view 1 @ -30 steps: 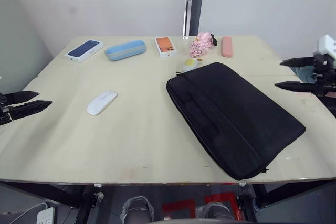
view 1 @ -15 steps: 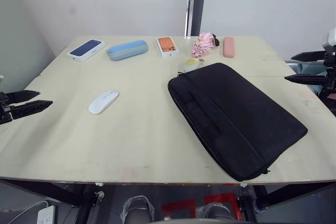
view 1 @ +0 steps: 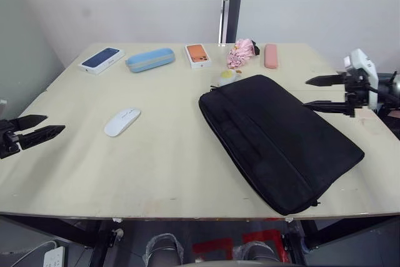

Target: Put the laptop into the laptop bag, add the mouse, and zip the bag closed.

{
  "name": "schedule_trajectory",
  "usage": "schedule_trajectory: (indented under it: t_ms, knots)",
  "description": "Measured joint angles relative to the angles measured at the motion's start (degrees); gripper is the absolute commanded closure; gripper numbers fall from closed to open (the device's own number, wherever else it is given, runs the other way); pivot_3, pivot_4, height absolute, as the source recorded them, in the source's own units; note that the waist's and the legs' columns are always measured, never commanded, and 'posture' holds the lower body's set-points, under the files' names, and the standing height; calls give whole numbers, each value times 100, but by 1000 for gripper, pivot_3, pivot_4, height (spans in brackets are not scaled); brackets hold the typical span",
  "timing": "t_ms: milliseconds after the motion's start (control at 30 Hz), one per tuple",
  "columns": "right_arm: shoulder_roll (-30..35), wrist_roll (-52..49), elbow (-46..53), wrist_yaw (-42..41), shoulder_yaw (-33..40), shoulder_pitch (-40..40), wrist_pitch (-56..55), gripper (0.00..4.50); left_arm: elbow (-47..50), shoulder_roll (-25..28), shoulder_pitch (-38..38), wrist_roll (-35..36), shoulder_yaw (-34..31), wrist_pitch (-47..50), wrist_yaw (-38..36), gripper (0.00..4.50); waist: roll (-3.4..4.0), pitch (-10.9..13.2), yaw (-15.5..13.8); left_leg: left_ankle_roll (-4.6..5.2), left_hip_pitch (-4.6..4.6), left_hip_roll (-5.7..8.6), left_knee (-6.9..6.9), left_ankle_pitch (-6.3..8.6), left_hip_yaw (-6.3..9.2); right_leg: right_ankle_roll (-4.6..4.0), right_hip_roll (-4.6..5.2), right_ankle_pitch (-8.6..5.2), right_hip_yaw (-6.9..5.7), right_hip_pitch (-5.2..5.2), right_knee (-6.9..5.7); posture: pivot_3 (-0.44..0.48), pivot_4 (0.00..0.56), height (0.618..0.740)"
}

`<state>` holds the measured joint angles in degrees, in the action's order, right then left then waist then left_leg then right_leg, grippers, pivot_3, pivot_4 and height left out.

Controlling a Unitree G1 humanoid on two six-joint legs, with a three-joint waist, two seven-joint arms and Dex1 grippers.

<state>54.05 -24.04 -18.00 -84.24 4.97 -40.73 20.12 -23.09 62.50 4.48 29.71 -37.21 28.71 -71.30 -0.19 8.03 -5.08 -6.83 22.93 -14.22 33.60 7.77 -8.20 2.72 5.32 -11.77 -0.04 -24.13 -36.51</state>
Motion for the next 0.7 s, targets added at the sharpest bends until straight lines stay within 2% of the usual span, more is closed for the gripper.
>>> schedule_trajectory:
  t_ms: [133, 233, 367, 700]
  knots:
    - [-621, -859, 987, 319, 13, -19, 914, 35, 322, -305, -399, 91, -146, 33, 198, 128, 1, 1, -19, -1, 0, -2, 4, 0, 0, 0, -1, 0, 2, -6, -13, 0, 150, 740]
    - [-1185, -1669, 1722, 918, 245, -267, 1590, 35, 567, -467, -600, 158, -376, 39, 392, 128, 1, 0, -40, -3, -1, -2, 4, 1, 1, 0, 0, -1, 2, -6, -17, 0, 150, 740]
    - [-1465, -2472, 2415, 1462, 359, -437, 2316, 35, 928, -669, -898, 227, -642, 66, 606, 128, -9, -6, -80, -6, -3, 0, 7, 3, 1, -5, 2, -3, 1, 1, -12, 0, 150, 740]
    - [-1843, -2895, 2759, 2215, 423, -433, 2463, 35, 1708, -872, -1154, 514, -707, 423, 1016, 128, -11, -7, -50, -11, -5, 0, 7, 4, 3, -2, 0, -5, 3, -2, -19, 0, 150, 740]
